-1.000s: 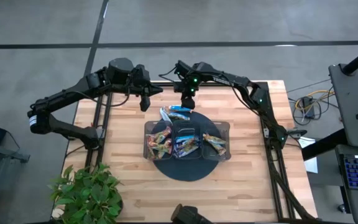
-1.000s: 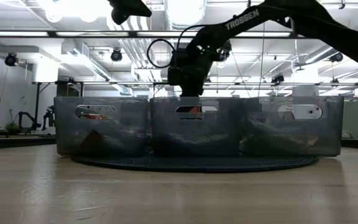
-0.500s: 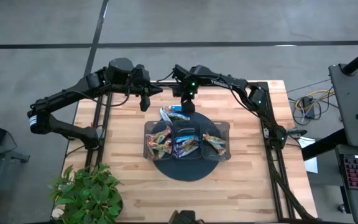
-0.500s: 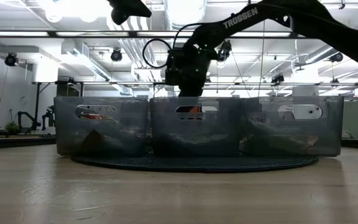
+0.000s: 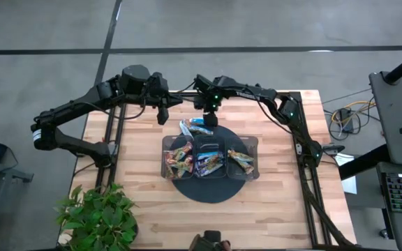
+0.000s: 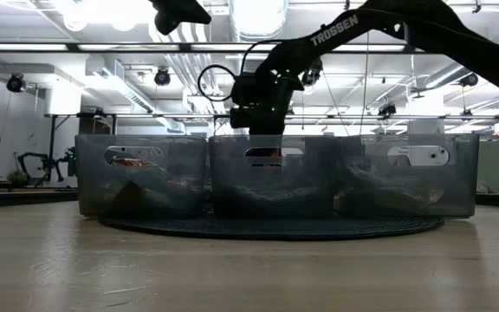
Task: Pick and place Granola Bars by type
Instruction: Put the yellow granola bar into the right black bin
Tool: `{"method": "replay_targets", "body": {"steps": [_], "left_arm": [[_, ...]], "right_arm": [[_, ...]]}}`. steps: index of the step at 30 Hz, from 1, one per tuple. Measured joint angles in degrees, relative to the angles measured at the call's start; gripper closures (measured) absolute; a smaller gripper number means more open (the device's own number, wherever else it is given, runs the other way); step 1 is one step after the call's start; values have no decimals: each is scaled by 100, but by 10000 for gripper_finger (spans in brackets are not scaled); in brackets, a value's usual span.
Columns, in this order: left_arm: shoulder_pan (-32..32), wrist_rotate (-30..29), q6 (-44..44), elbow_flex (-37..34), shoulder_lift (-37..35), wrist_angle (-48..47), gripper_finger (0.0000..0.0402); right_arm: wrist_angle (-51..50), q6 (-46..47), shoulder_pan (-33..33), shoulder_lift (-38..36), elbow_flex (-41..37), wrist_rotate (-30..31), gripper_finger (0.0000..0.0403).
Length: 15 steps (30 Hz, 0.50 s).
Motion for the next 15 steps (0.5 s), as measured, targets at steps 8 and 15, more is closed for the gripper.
{"method": "replay_targets", "body": {"steps": [8, 15], "left_arm": [[4, 1, -36, 0, 0, 4, 402], [4, 1, -53, 0, 0, 10, 402]], "right_arm": [[294, 84, -7, 1, -365, 239, 170], [444, 79, -11, 1, -766, 257, 170]]}}
